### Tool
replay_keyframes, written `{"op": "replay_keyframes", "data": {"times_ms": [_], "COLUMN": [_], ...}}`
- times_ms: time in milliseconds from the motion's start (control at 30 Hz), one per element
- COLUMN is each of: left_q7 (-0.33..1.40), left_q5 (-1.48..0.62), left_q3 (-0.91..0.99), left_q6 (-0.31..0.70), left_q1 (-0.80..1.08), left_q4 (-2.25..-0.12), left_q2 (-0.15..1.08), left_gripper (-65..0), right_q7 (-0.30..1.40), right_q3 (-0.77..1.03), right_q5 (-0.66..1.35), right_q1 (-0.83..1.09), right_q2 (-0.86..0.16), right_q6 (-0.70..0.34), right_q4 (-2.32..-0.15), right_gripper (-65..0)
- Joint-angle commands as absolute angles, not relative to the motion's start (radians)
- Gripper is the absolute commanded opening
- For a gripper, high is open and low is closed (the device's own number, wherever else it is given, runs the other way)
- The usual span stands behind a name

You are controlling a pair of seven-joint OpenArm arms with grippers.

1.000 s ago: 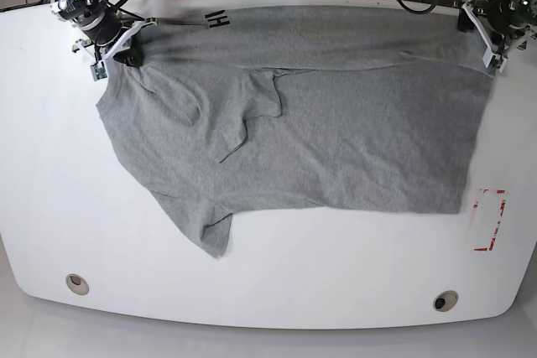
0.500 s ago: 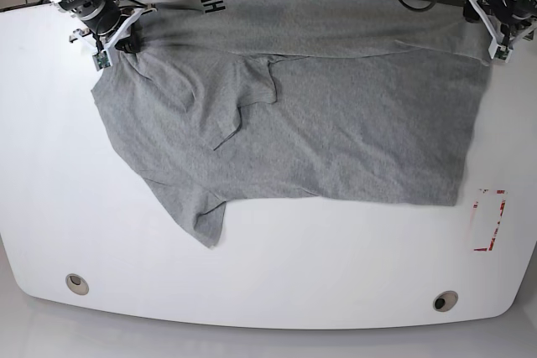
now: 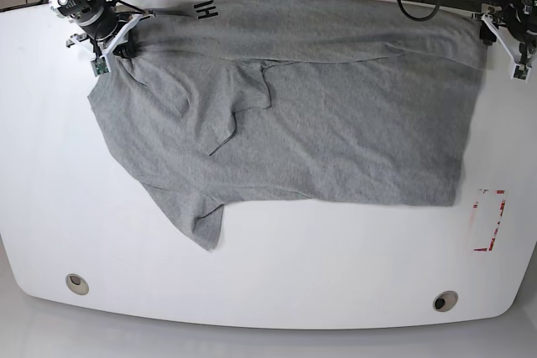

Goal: Layout the t-shirt on the table in an organized manner, then fold the t-shirt properly
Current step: 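Hold the collar edge with both grippers and pull it taut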

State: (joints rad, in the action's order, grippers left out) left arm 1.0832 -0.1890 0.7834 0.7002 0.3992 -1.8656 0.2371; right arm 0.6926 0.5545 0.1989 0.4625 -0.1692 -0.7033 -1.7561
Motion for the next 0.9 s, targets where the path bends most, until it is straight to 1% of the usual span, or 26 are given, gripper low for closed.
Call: {"op": "replay_keyframes", "data": {"times_ms": [0, 333, 500, 633, 867], "left_q7": [1.106, 1.171, 1.171, 1.17, 1.099], "left_q5": [-0.197, -0.32, -0.294, -0.26, -0.243], "left_q3": [0.791, 0.777, 0.696, 0.679, 0.679], "left_q6": [0.698, 0.698, 0.698, 0.698, 0.698], "left_q1": [0.378, 0.314, 0.291, 0.289, 0.272], "left_q4": [-1.911, -1.908, -1.908, -1.897, -1.762], "left_q2": [0.254, 0.249, 0.249, 0.249, 0.255], "left_gripper": [-22.2, -22.2, -22.4, -22.4, -22.4], "right_q7": [0.69, 0.69, 0.69, 0.69, 0.69], "right_q3": [0.556, 0.555, 0.555, 0.555, 0.555], "right_q5": [0.197, 0.202, 0.199, 0.199, 0.206], "right_q1": [0.464, 0.464, 0.447, 0.443, 0.441], "right_q2": [-0.18, -0.177, -0.177, -0.177, -0.177], "right_q6": [-0.698, -0.698, -0.698, -0.698, -0.698], "right_q4": [-1.774, -1.774, -1.773, -1.771, -1.774], "right_gripper": [-63.4, -63.4, -63.4, -63.4, -63.4]}}
